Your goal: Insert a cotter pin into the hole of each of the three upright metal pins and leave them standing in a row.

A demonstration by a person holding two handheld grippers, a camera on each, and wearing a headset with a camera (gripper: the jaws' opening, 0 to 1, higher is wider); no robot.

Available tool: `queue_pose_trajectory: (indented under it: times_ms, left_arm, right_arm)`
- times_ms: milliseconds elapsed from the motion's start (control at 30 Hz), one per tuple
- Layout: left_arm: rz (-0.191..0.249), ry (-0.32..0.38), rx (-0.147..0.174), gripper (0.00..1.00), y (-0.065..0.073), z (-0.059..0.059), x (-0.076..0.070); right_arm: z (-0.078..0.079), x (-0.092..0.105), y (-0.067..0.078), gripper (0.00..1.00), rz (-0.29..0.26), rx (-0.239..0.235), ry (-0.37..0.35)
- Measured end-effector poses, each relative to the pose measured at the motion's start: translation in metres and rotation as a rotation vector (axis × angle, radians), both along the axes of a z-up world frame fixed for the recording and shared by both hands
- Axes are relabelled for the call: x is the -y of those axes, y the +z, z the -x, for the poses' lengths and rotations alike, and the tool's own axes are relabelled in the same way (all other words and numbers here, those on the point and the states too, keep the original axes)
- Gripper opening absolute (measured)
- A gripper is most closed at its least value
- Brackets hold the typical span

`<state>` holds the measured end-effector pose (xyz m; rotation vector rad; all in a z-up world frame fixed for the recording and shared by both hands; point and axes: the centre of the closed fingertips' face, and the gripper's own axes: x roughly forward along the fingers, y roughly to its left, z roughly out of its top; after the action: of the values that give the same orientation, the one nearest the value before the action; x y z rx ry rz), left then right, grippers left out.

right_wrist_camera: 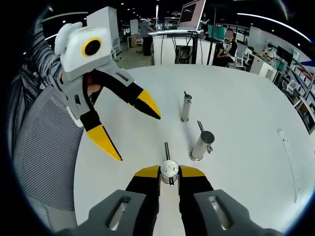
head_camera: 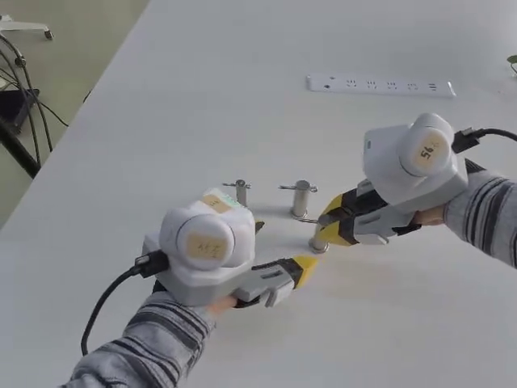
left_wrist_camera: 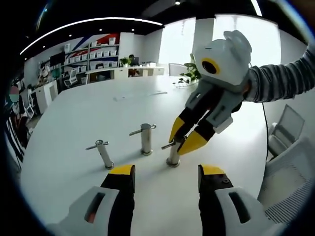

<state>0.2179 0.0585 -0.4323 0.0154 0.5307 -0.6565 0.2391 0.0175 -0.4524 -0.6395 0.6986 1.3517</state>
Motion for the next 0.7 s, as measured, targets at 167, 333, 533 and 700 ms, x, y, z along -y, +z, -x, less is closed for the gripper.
queue_pose_trajectory:
  times_ms: [167,333,533,700]
  left_arm:
    - [-0.035,0.002,0.016,0.54,0.002,0.001,-0.009]
    - [-0.038,-0.009,0.02,0.61,0.003,0.004,-0.016]
    - [-0.039,-0.002,0.03,0.69,0.006,0.002,-0.026]
    - [-0.047,0.026,0.033,0.73,0.011,-0.001,-0.039]
  right_arm:
    - [-0.004,0.005,0.002,0.08,-0.002,-0.001,-0.004]
    - [-0.009,0.006,0.009,0.08,-0.003,0.017,-0.003]
    - [-0.016,0.012,0.013,0.08,0.013,0.03,0.0]
    - [-0.025,0.019,0.014,0.08,0.028,0.038,0.0]
